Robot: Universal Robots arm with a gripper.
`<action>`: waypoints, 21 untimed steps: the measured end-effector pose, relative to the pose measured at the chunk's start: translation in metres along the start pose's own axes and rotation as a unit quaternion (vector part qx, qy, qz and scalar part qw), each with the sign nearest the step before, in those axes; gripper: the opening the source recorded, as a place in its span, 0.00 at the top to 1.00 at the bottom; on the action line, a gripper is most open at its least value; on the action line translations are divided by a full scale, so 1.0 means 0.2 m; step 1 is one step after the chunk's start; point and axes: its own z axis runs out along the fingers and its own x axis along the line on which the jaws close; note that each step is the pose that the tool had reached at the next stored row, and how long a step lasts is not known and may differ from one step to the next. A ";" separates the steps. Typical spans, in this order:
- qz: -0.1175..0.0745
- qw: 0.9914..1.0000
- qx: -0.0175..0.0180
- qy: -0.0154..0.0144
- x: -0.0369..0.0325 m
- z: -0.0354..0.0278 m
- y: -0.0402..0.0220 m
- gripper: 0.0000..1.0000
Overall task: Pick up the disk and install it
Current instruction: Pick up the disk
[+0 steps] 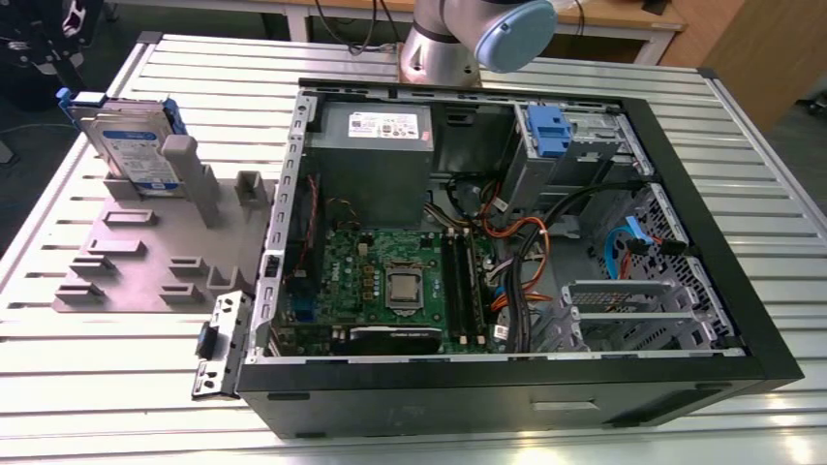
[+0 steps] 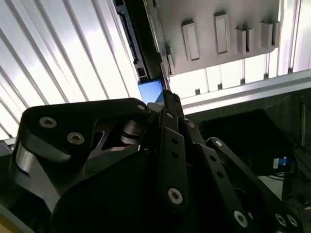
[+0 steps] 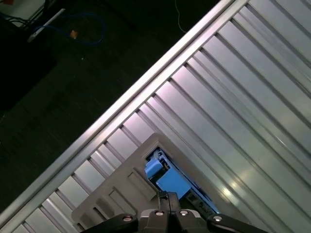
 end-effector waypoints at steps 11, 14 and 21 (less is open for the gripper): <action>-0.062 0.998 0.000 0.003 0.000 0.000 0.000 0.89; -0.078 0.997 0.000 0.003 0.000 0.000 0.000 0.89; -0.118 0.993 0.000 0.005 0.000 0.001 0.000 0.89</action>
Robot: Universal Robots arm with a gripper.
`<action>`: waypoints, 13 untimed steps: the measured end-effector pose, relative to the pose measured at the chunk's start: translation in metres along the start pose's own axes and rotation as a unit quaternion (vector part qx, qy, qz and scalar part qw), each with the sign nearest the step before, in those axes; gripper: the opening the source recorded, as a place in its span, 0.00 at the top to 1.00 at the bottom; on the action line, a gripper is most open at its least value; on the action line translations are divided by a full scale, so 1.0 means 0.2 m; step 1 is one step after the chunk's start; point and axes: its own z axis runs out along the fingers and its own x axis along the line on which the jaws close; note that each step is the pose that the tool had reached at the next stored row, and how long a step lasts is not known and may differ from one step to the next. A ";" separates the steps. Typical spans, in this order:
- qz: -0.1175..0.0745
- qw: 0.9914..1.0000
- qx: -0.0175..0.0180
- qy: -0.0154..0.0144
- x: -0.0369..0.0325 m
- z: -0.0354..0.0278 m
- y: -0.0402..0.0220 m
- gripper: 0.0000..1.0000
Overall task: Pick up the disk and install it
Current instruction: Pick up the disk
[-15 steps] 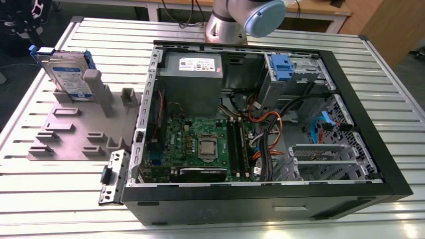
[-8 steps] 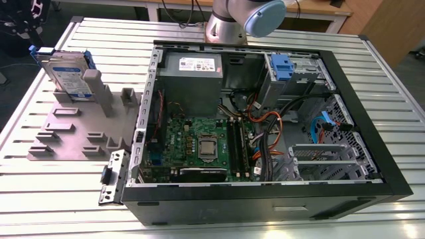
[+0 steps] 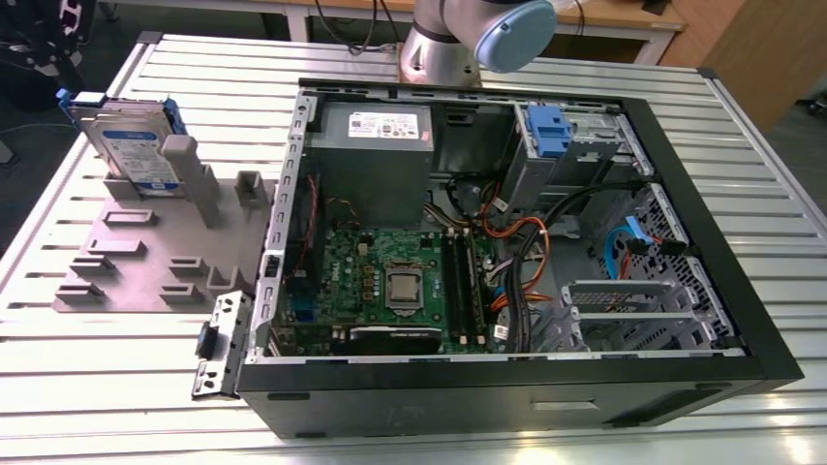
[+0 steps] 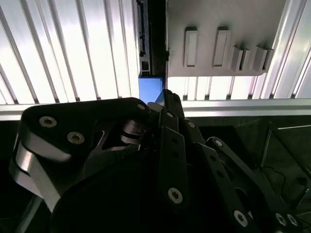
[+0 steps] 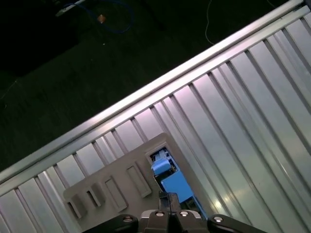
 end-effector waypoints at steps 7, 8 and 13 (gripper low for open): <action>-0.050 0.999 0.001 0.002 0.000 0.008 0.000 0.89; -0.055 0.999 0.001 0.002 0.000 0.009 0.000 0.89; -0.080 0.997 0.002 0.002 0.000 0.014 -0.001 0.89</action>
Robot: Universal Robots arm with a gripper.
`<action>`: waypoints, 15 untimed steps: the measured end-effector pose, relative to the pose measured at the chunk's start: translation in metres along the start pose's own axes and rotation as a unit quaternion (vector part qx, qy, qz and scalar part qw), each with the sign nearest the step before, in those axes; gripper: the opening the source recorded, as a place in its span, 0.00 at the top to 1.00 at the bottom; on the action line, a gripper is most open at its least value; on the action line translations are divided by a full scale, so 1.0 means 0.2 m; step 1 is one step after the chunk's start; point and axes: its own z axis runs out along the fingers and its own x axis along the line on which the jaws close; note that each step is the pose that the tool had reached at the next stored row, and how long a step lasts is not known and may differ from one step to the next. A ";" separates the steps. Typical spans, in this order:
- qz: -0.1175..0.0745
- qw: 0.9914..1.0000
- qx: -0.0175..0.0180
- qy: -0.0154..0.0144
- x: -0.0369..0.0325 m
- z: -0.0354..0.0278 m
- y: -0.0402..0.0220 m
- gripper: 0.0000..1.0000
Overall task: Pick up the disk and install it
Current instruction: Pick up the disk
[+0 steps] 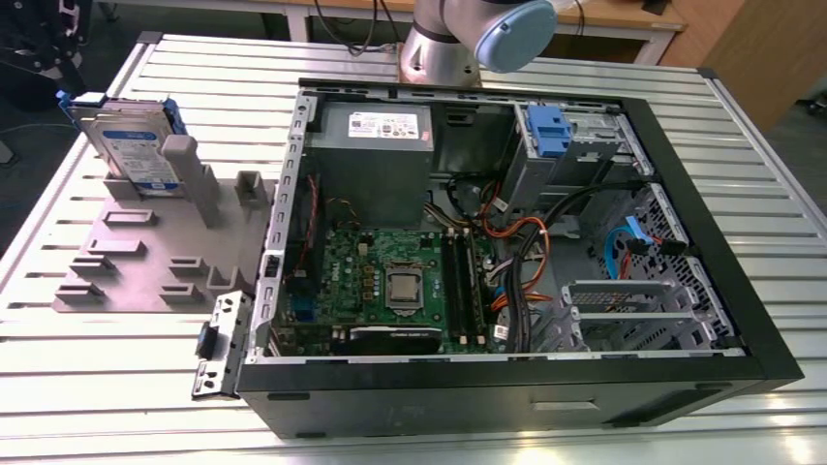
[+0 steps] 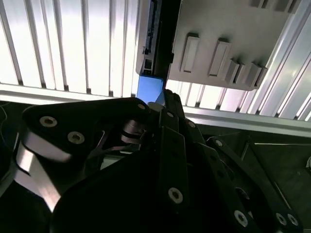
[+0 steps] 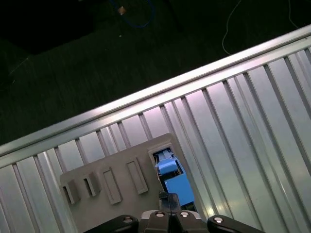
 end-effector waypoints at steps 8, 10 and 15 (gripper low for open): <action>-0.051 0.999 0.000 0.002 0.000 0.002 0.000 0.89; -0.060 0.998 0.000 0.002 0.000 0.003 0.000 0.89; -0.061 0.998 0.001 0.001 0.000 0.004 0.000 0.89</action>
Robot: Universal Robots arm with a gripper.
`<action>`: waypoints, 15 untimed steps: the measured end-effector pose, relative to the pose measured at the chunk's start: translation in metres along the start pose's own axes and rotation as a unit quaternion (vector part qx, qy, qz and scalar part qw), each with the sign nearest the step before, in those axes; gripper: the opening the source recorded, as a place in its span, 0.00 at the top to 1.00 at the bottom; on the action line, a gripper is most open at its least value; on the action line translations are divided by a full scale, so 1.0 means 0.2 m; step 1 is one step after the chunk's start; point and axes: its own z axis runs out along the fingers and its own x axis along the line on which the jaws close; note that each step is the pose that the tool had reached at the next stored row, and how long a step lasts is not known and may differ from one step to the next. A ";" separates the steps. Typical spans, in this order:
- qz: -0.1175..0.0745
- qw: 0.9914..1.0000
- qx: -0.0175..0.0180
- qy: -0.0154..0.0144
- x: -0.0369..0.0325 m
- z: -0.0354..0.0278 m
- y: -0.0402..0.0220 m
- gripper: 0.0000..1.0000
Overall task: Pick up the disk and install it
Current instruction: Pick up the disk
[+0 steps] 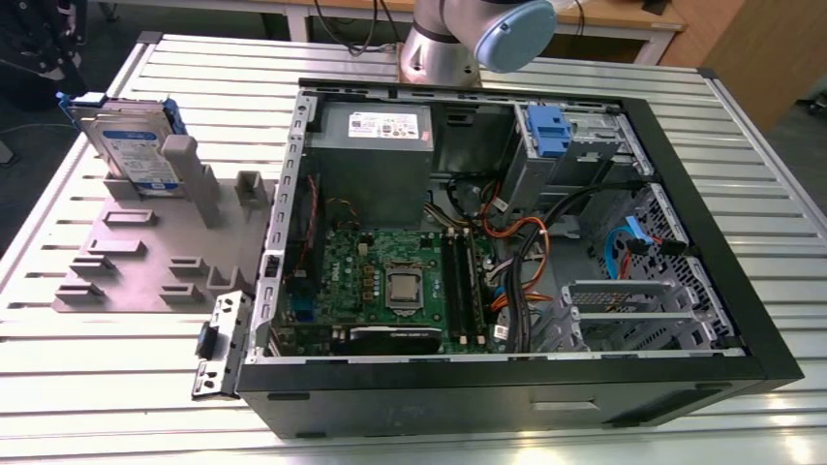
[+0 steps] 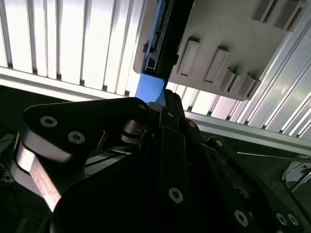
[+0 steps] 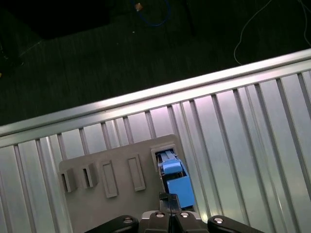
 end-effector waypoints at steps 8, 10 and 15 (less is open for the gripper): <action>-0.001 1.000 -0.002 -0.012 0.001 0.000 0.001 0.89; -0.003 1.000 -0.006 -0.029 0.001 0.000 0.000 0.89; -0.031 0.999 -0.009 -0.036 0.001 0.007 0.000 0.89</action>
